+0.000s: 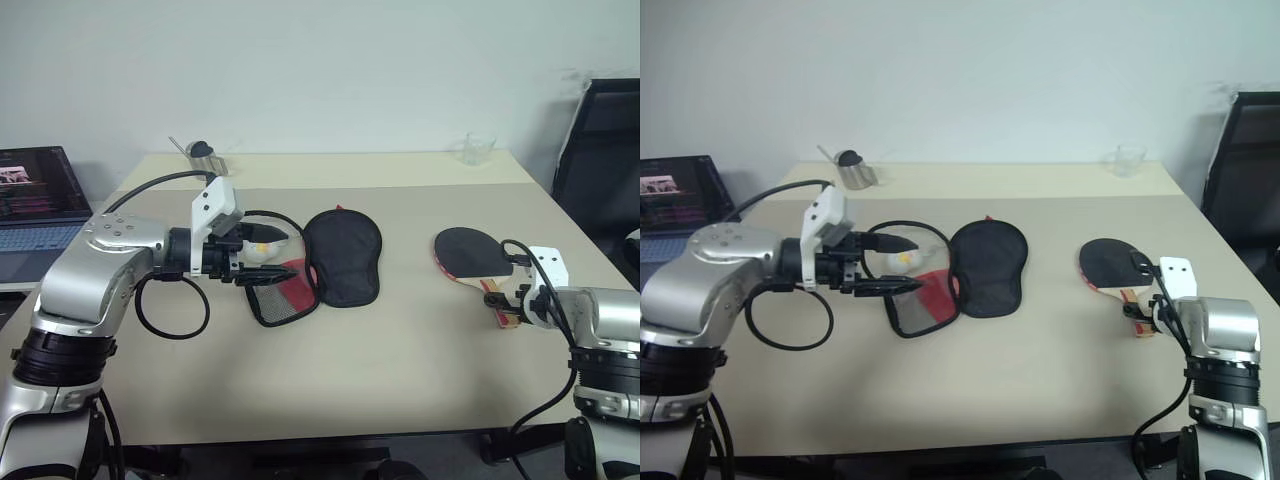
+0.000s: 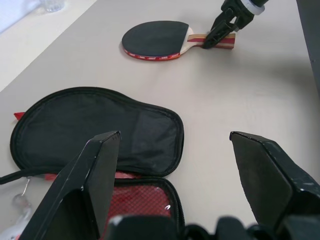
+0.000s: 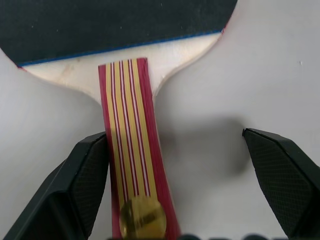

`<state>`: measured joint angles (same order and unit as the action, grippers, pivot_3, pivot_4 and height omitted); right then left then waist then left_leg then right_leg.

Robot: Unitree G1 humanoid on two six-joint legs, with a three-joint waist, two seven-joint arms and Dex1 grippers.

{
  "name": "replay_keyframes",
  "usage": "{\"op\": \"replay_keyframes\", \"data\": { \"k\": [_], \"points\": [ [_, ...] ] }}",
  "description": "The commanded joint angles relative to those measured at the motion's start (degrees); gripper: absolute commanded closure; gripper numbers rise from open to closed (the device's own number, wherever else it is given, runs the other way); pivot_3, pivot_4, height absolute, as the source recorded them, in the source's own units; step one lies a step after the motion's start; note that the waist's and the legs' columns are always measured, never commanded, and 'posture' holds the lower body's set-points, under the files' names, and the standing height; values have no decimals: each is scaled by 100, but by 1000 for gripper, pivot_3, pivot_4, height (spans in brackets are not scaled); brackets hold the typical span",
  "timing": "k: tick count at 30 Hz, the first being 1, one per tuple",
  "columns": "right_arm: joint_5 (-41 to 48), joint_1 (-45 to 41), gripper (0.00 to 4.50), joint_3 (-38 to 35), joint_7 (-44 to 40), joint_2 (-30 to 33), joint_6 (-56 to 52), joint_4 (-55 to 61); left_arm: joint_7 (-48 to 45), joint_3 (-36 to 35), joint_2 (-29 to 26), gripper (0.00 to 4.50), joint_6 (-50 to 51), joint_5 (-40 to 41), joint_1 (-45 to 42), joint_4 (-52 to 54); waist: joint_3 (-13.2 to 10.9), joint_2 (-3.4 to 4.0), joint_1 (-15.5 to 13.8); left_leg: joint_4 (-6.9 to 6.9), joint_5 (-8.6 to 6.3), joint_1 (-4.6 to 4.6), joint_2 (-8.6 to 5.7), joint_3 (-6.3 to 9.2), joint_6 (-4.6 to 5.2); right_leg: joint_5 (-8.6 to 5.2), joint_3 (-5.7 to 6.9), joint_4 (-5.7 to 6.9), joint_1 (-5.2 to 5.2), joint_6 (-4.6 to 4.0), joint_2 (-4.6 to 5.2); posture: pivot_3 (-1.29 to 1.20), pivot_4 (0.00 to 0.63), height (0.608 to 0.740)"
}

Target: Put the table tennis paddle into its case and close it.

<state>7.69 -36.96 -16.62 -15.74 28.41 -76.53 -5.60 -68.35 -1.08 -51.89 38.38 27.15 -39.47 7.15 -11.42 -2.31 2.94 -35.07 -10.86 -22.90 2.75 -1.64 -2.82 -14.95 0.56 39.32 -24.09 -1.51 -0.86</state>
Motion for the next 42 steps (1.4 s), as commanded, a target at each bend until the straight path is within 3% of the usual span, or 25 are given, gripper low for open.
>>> {"op": "replay_keyframes", "data": {
  "k": [1, 8, 9, 15, 24, 32, 42],
  "points": [
    [77, -161, 863, 166, 34, -167, 276, -149, 98, -276, -158, 645, 47, 105, 56, 279, 3, -5, 37, 0, 0, 0, 1, 0, 0, 1, 0, 0, 0, 2, 0, 0, 150, 740],
    [100, -309, 3283, 204, 180, -323, 587, -162, 233, -464, -281, 645, 178, 212, 288, 486, 7, -11, 54, 0, 0, 5, 5, 0, 1, 3, -2, 2, 0, 4, -4, 0, 150, 740],
    [98, -342, 3459, 162, 235, -353, 579, -135, 245, -503, -298, 645, 207, 253, 315, 525, 7, -11, 54, 0, 1, 3, 5, 1, 1, 3, -1, 3, -1, 4, -4, 0, 150, 740],
    [130, -580, 3460, 180, 371, -435, 456, -97, 326, -610, -433, 645, 292, 304, 451, 627, 6, -11, 50, 3, 0, -1, 4, -2, 1, 3, -5, 0, -5, 4, -4, 0, 150, 740],
    [310, -1648, 3460, 80, 596, -849, 71, 259, 359, -857, -741, 645, 313, 260, 688, 595, 6, -9, 34, 14, -1, -11, 5, -1, 2, 3, -2, -18, -13, 4, -4, 0, 150, 740],
    [328, -2440, 3460, 128, 1155, -2004, 499, -27, 496, -1286, -1193, 645, 240, 93, 1464, 574, 6, -9, 14, 19, -5, -23, 9, -1, 9, 2, -3, -30, -22, 2, -3, 0, 150, 740],
    [348, -3107, 3460, -27, 2404, -3636, 1626, -1368, 709, -1708, -1221, 645, 474, 345, 1927, 1041, 6, -10, -5, 14, -10, -53, 8, 4, 16, 3, 3, -33, -42, 1, 3, 0, 150, 740]
  ]
}}
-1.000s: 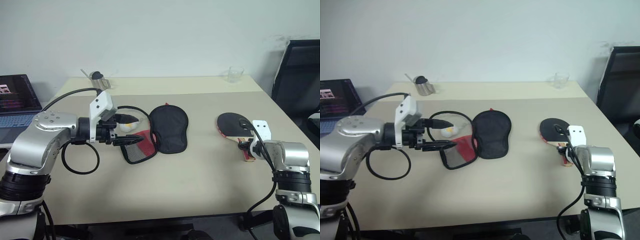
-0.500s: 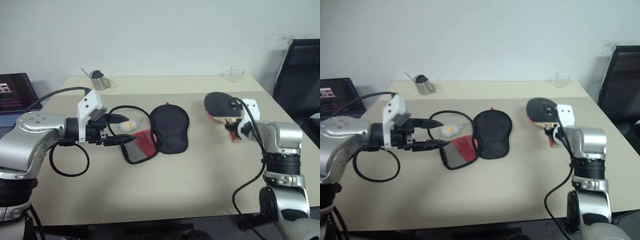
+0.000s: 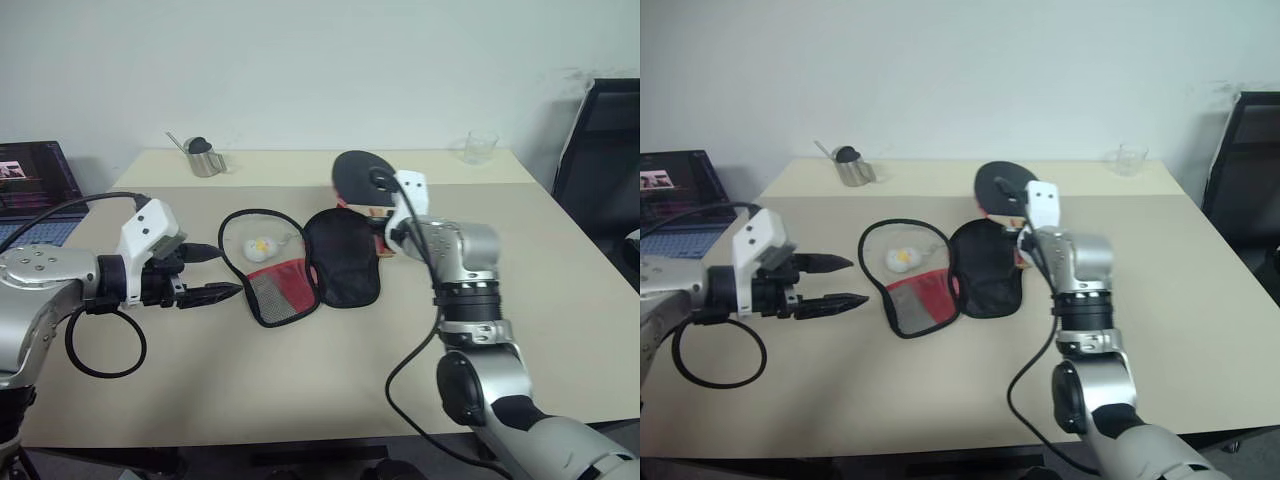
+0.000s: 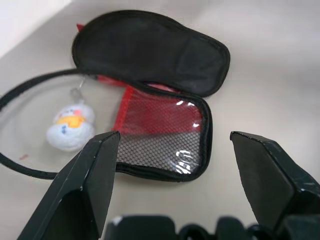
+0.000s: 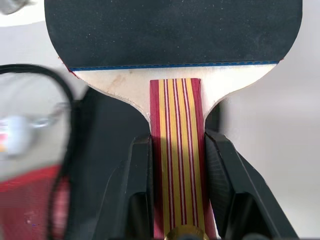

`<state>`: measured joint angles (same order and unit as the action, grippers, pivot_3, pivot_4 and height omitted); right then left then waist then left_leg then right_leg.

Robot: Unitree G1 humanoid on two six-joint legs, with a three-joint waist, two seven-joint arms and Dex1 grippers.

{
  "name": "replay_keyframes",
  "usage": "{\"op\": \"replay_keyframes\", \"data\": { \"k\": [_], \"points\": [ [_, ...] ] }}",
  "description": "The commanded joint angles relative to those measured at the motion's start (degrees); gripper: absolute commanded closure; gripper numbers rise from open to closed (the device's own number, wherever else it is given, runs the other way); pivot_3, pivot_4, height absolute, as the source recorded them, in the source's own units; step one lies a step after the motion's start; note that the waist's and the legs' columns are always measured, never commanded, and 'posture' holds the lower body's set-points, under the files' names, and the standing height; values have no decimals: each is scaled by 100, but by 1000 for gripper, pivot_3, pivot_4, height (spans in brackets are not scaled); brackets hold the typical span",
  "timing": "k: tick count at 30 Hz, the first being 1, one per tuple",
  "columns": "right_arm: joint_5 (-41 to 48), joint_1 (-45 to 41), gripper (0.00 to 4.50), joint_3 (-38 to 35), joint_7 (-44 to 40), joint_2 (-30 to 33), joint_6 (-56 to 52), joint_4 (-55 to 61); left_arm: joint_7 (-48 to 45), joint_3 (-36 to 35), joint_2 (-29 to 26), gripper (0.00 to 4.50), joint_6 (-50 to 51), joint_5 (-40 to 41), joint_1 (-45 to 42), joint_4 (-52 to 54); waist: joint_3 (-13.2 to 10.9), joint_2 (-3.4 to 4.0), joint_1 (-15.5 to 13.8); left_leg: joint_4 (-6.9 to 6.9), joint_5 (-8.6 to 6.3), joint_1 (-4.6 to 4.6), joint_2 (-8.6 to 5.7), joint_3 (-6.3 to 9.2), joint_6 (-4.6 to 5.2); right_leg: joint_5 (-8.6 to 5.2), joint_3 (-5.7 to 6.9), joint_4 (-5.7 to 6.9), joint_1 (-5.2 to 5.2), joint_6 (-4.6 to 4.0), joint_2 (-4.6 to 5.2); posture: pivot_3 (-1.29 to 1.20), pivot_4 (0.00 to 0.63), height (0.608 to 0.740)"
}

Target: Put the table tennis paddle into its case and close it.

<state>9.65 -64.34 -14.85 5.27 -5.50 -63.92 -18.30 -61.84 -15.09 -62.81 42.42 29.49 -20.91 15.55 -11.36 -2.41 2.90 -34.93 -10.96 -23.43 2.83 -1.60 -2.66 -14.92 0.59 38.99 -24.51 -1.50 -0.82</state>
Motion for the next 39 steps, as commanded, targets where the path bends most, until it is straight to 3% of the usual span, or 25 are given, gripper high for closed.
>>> {"op": "replay_keyframes", "data": {
  "k": [1, 8, 39],
  "points": [
    [195, -429, 3460, -283, 439, -377, 410, -205, 68, -360, -144, 645, 101, 125, 121, 237, 0, 0, -1, 0, 0, -3, 1, 0, 0, 0, 0, 0, -4, 0, 0, 0, 150, 740],
    [154, -118, 3460, -75, 924, -659, 538, -320, 193, -720, -175, 645, 386, 281, 508, 592, 1, -2, -51, -9, 0, -62, 10, 3, 1, 2, 0, 4, -59, 0, 6, 0, 150, 740],
    [1622, 391, 3460, 6, 1639, -1442, -165, -123, 376, -1145, -377, 645, 797, 605, 1072, 1062, 1, -2, 1, -8, 0, -60, 11, 3, 2, 5, 2, 9, -64, -6, 0, 0, 150, 740]
  ]
}}
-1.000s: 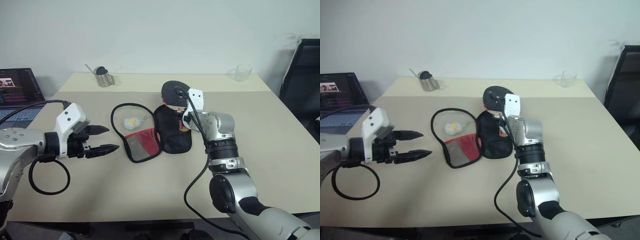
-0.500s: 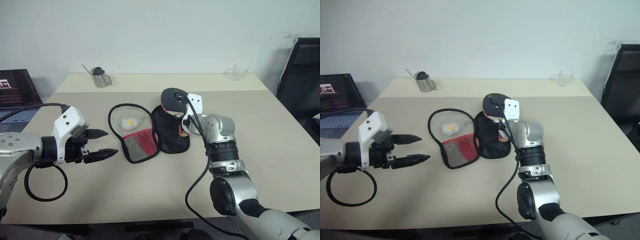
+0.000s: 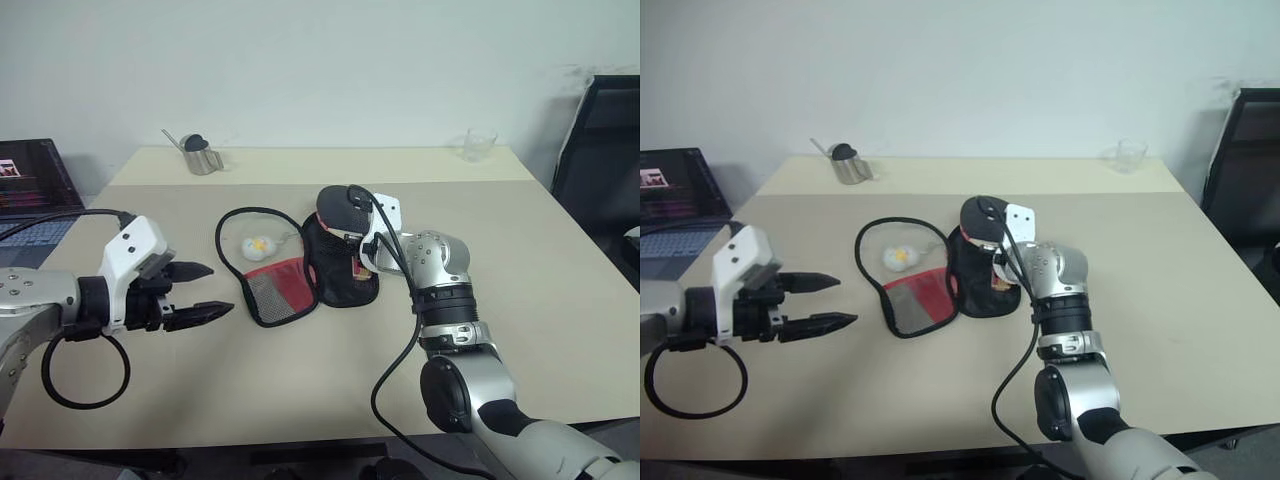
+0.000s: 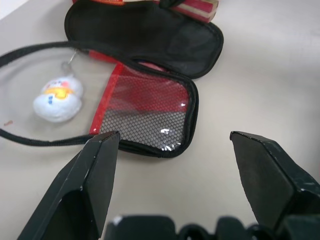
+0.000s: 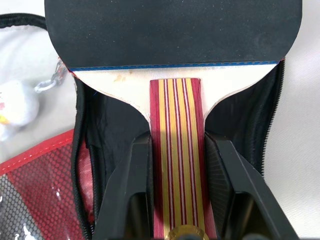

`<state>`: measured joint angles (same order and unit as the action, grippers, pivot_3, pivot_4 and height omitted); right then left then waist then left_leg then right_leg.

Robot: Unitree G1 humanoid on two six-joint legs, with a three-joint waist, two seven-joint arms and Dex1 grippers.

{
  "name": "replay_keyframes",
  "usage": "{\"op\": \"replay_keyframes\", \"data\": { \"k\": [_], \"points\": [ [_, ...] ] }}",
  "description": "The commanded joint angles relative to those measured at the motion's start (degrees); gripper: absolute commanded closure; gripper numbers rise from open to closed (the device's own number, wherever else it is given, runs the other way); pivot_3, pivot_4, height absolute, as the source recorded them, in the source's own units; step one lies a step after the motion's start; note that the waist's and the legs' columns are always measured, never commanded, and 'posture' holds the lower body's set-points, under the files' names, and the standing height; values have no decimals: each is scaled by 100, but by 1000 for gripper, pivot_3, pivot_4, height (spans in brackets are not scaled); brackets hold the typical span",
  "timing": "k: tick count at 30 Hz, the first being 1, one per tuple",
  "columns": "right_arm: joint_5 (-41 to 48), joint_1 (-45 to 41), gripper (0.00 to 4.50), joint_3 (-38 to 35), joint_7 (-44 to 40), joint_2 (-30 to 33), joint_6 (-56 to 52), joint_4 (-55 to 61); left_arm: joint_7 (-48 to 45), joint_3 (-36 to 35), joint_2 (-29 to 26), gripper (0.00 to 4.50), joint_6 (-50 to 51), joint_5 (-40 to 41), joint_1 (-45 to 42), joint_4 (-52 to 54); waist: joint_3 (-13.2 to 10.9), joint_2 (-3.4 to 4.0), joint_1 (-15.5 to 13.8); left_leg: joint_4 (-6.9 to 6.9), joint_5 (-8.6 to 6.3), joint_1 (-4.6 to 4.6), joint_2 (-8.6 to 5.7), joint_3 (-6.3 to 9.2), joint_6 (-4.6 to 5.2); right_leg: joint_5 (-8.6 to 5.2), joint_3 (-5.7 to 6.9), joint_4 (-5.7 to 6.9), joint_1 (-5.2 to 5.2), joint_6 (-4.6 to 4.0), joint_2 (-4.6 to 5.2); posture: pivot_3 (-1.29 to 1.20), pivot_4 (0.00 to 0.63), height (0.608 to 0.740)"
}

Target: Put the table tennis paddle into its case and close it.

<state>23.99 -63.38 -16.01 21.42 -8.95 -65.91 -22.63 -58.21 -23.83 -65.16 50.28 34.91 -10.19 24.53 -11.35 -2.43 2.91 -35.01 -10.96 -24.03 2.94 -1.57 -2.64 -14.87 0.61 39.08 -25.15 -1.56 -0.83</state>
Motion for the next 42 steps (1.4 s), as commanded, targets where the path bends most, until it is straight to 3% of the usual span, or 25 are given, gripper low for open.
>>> {"op": "replay_keyframes", "data": {
  "k": [1, 42],
  "points": [
    [225, 311, 3460, 131, 38, -1110, 25, 309, 17, -287, -146, 645, 22, 72, 11, 176, 0, 0, 1, 0, 0, 0, 0, 0, 0, 0, -1, 0, 0, 0, 0, 0, 150, 740],
    [482, 717, 3460, 804, 271, -991, 432, -148, 272, -149, -329, 645, 318, 426, -157, 378, 1, -1, 0, -1, 0, 3, 40, -7, 0, 2, 0, -1, 0, -4, -12, 0, 150, 740]
  ]
}}
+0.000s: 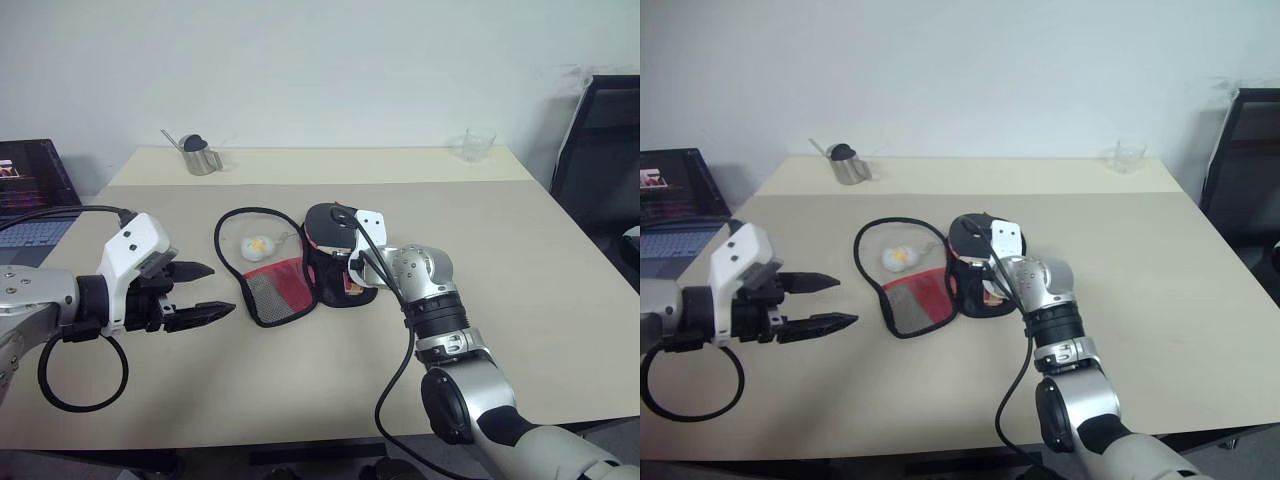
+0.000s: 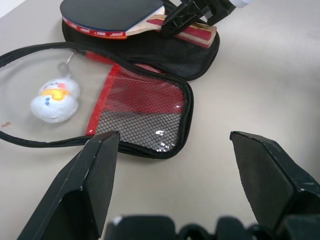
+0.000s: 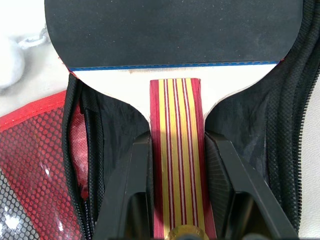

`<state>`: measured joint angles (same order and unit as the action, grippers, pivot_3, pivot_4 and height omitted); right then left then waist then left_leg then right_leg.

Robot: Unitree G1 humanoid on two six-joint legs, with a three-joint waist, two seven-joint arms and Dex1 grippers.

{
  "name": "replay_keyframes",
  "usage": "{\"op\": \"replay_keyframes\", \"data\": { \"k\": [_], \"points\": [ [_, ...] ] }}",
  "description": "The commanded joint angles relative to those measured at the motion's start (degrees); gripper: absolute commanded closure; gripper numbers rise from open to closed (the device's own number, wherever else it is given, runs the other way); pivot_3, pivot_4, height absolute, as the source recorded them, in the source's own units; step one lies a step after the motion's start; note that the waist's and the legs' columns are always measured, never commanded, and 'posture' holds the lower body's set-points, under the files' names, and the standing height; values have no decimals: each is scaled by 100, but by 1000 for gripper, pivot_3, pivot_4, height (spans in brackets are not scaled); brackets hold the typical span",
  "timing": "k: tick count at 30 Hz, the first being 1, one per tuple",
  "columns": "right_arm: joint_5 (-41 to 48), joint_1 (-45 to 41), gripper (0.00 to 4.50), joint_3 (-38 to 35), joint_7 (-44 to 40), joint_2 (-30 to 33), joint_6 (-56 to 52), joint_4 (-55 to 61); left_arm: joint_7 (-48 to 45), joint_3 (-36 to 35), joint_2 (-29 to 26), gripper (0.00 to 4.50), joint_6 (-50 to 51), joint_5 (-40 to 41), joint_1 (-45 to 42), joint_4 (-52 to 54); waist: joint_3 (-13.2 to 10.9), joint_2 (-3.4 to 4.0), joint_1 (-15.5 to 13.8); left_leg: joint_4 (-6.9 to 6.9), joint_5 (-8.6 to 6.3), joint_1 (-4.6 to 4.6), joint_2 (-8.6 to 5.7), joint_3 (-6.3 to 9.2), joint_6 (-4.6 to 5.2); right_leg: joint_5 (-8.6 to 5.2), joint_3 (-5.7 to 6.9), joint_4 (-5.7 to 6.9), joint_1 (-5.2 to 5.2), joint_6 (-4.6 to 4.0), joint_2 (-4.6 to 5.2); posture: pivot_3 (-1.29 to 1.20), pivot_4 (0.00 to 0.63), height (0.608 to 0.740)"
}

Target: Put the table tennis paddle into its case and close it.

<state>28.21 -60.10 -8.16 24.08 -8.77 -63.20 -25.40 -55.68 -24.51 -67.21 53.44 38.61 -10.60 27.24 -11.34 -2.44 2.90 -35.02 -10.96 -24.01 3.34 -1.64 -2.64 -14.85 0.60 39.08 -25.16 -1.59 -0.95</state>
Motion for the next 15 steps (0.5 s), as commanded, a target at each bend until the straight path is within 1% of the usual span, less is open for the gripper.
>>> {"op": "replay_keyframes", "data": {
  "k": [1, 2, 4, 6, 7, 12, 13, 15],
  "points": [
    [55, 398, 3460, 26, 1, -1007, 163, 120, 25, -79, -127, 645, 2, 59, -119, 108, 0, 0, 0, 0, 0, 0, 0, 0, 0, 0, 0, 0, 0, 0, 0, 0, 150, 740],
    [54, 404, 3460, 32, -4, -1007, 163, 114, 30, -80, -131, 645, 3, 65, -121, 107, 0, 0, 0, 0, 0, 0, 0, 0, 0, 0, 0, 0, 0, 0, 0, 0, 150, 740],
    [68, 409, 2742, 42, -38, -1003, 139, 86, 36, -85, -138, 645, 10, 76, -122, 110, 0, 0, 0, 0, 0, 0, 0, 0, 0, 0, 0, 0, 0, 0, 0, 0, 150, 740],
    [75, 402, 2211, 58, -56, -992, 108, 68, 39, -92, -140, 645, 19, 83, -116, 116, 1, -1, 0, 0, 0, 1, 0, 0, 0, 0, 0, 0, 0, 0, 0, 0, 150, 740],
    [78, 403, 1833, 66, -69, -990, 105, 68, 42, -97, -140, 645, 25, 87, -106, 125, 1, -1, 0, 0, 0, 1, 0, 0, 0, 0, 0, 1, 1, 0, 0, 0, 150, 740],
    [78, 401, 231, 101, -122, -985, 115, 61, 43, -114, -141, 645, 32, 89, -88, 123, 1, -2, 0, -2, 0, 1, 0, 0, 0, 1, 0, 1, 1, -1, 0, 0, 150, 740],
    [76, 400, 13, 104, -127, -982, 117, 60, 43, -116, -140, 645, 30, 86, -87, 120, 1, -2, 0, -2, 0, 1, 0, 0, 0, 1, 0, 1, 1, -1, -1, 0, 150, 740],
    [70, 398, 13, 120, -148, -967, 118, 68, 44, -122, -136, 645, 22, 78, -80, 116, 1, -2, 0, -2, 0, 1, 0, 0, 0, 1, 0, 1, 1, -1, -1, 0, 150, 740]
  ]
}}
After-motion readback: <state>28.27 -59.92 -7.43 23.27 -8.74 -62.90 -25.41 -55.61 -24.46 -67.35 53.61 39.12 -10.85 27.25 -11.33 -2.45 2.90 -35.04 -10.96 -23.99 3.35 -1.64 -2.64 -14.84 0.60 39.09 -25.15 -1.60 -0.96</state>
